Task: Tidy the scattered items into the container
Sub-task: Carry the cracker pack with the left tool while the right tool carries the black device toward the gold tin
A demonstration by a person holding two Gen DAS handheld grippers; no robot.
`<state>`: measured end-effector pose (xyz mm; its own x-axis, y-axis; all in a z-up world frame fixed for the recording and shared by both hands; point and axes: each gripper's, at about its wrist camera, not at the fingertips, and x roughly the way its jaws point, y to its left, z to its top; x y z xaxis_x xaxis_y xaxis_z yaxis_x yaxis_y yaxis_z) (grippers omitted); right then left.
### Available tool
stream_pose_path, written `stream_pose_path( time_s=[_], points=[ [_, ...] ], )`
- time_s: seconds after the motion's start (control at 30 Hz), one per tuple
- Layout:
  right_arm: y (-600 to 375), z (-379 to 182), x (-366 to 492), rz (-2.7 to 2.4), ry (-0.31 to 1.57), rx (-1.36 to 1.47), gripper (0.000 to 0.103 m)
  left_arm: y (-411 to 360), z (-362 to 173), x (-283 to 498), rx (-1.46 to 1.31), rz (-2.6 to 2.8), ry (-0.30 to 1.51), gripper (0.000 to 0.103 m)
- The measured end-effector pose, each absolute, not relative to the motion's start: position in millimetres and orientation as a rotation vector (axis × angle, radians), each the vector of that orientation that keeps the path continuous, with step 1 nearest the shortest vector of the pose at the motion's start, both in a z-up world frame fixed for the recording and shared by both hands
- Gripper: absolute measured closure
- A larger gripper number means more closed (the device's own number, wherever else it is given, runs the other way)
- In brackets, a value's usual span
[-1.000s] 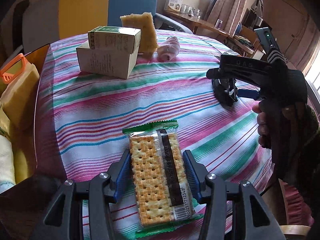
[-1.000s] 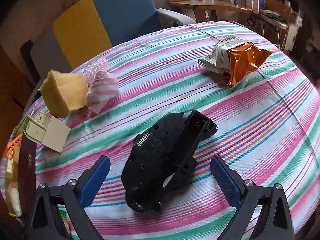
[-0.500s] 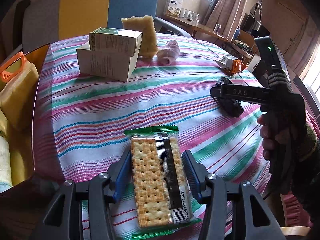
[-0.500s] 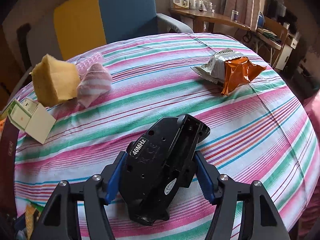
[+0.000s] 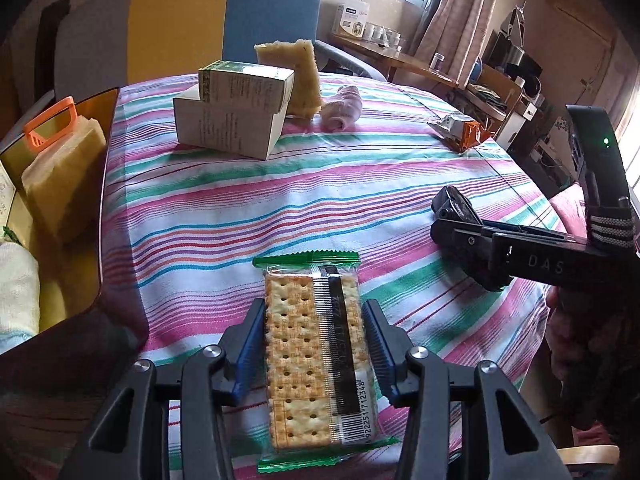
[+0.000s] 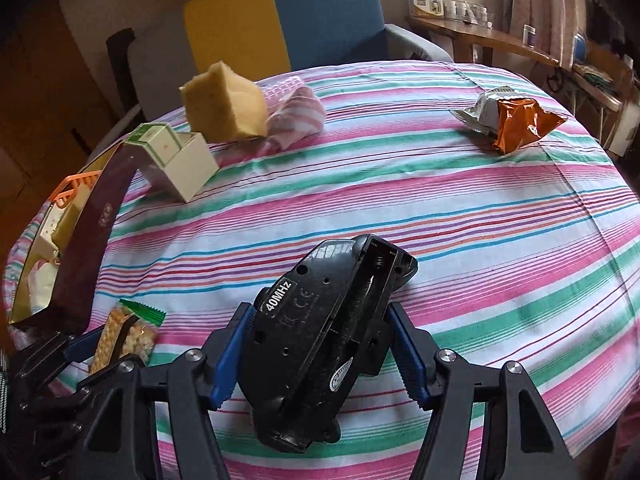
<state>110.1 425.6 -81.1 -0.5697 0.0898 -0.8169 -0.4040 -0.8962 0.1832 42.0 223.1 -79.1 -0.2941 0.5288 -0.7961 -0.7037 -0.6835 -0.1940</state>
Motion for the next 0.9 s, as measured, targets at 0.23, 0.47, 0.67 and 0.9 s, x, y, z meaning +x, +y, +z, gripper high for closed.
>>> stream_pose_path(
  time_s=[0.23, 0.47, 0.67, 0.9],
  points=[
    [401.5, -69.6, 107.9, 2.582, 0.499, -1.270, 0.037, 204.5, -65.1, 42.4, -1.114, 2.085, 0.210, 0.055],
    [380.8, -68.6, 96.6, 2.593, 0.373, -1.306, 0.038, 197.3, -69.5, 37.4, -1.140, 2.107, 0.204, 0.055],
    [389.4, -81.4, 100.4, 2.560, 0.449, -1.361, 0.037, 201.4, -80.1, 34.9, -1.176, 2.091, 0.216, 0.055],
    [389.7, -82.7, 96.6, 2.582, 0.481, -1.383, 0.020, 203.4, -82.7, 33.7, -1.177, 2.083, 0.216, 0.055]
  ],
)
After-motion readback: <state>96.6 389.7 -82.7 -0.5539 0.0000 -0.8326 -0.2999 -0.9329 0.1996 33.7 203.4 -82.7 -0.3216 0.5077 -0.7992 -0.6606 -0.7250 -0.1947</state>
